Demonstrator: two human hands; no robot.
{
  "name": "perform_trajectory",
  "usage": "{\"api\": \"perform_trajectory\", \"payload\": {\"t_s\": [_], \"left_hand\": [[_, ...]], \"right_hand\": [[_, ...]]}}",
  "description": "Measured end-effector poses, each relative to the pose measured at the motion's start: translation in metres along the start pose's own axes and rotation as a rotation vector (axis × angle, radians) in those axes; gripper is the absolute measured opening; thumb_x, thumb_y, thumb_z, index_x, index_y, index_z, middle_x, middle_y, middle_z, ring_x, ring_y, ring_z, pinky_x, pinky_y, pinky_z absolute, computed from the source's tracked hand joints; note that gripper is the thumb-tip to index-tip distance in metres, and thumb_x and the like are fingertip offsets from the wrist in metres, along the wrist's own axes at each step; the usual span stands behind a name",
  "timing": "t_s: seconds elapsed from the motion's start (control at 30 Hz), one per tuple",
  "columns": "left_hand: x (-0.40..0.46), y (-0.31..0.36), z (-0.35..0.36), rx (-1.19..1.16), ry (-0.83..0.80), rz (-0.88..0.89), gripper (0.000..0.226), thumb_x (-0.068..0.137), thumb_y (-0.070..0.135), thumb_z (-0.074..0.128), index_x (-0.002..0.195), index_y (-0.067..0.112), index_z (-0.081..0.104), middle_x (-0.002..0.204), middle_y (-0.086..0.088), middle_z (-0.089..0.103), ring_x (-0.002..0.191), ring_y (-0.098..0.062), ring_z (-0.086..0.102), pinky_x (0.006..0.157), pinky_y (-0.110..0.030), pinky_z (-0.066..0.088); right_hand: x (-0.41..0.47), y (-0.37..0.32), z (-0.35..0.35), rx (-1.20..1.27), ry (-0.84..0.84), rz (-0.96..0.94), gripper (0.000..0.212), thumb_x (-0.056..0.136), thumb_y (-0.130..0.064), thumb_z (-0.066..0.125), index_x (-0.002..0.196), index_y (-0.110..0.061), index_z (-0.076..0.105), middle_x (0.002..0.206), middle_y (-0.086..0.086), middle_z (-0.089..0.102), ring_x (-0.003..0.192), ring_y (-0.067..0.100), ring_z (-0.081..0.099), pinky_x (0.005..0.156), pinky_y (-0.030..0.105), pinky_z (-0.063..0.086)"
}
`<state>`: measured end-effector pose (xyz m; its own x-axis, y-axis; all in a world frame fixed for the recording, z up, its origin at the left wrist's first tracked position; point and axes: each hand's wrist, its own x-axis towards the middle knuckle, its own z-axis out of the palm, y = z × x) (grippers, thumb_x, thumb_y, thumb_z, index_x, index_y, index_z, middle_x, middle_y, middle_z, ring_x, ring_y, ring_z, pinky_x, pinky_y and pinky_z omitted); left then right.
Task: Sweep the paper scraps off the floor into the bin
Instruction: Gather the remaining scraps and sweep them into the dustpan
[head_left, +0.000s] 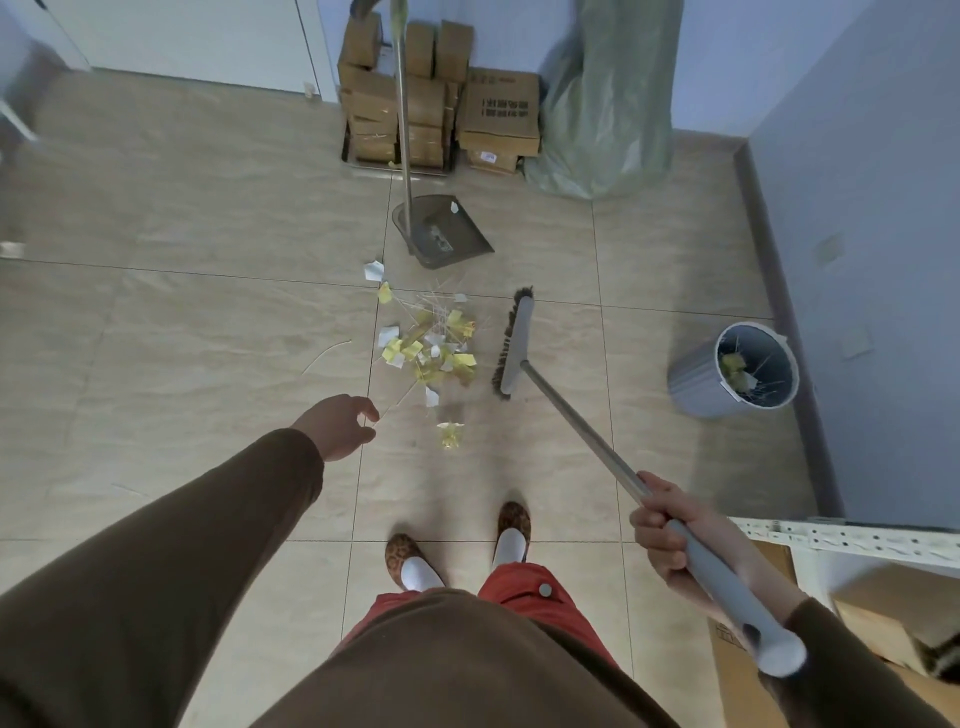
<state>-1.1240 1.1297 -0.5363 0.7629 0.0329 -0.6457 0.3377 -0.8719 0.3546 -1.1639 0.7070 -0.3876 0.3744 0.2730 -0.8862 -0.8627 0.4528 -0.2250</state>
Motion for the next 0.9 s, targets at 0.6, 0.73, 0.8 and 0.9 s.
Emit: {"api": "perform_trajectory", "payload": {"t_s": [0.6, 0.73, 0.8, 0.9], "left_hand": [[-0.052, -0.076, 0.001, -0.076, 0.065, -0.118, 0.027, 0.093, 0.02, 0.062, 0.12, 0.022, 0.067, 0.124, -0.002, 0.065, 0.087, -0.016, 0.056, 0.08, -0.028, 0.043], [-0.067, -0.105, 0.009, -0.102, 0.063, -0.173, 0.028, 0.093, 0.021, 0.063, 0.12, 0.023, 0.067, 0.123, 0.002, 0.065, 0.092, -0.016, 0.06, 0.078, -0.026, 0.045], [-0.072, -0.115, 0.011, -0.109, 0.064, -0.195, 0.029, 0.092, 0.022, 0.064, 0.121, 0.023, 0.067, 0.124, 0.0, 0.065, 0.1, -0.019, 0.062, 0.082, -0.026, 0.045], [-0.075, -0.126, 0.015, -0.11, 0.072, -0.222, 0.031, 0.092, 0.023, 0.065, 0.124, 0.021, 0.066, 0.131, -0.003, 0.064, 0.118, -0.024, 0.06, 0.098, -0.032, 0.044]], "right_hand": [[0.102, 0.107, 0.12, -0.638, -0.19, 0.539, 0.027, 0.098, -0.01, 0.048, 0.125, -0.005, 0.044, 0.076, 0.013, 0.061, 0.042, 0.008, 0.048, 0.035, 0.015, 0.041], [0.156, 0.125, 0.145, -0.701, -0.163, 0.625, 0.014, 0.098, -0.011, 0.044, 0.107, -0.001, 0.045, 0.088, 0.013, 0.059, 0.042, 0.008, 0.052, 0.034, 0.016, 0.041], [0.17, 0.113, 0.145, -0.773, -0.13, 0.623, 0.015, 0.099, -0.013, 0.044, 0.106, 0.0, 0.046, 0.089, 0.011, 0.059, 0.04, 0.008, 0.052, 0.032, 0.017, 0.042], [0.168, 0.067, 0.142, -0.887, -0.012, 0.53, 0.017, 0.102, -0.015, 0.041, 0.103, 0.001, 0.046, 0.083, 0.009, 0.06, 0.036, 0.007, 0.05, 0.031, 0.016, 0.041]]}}
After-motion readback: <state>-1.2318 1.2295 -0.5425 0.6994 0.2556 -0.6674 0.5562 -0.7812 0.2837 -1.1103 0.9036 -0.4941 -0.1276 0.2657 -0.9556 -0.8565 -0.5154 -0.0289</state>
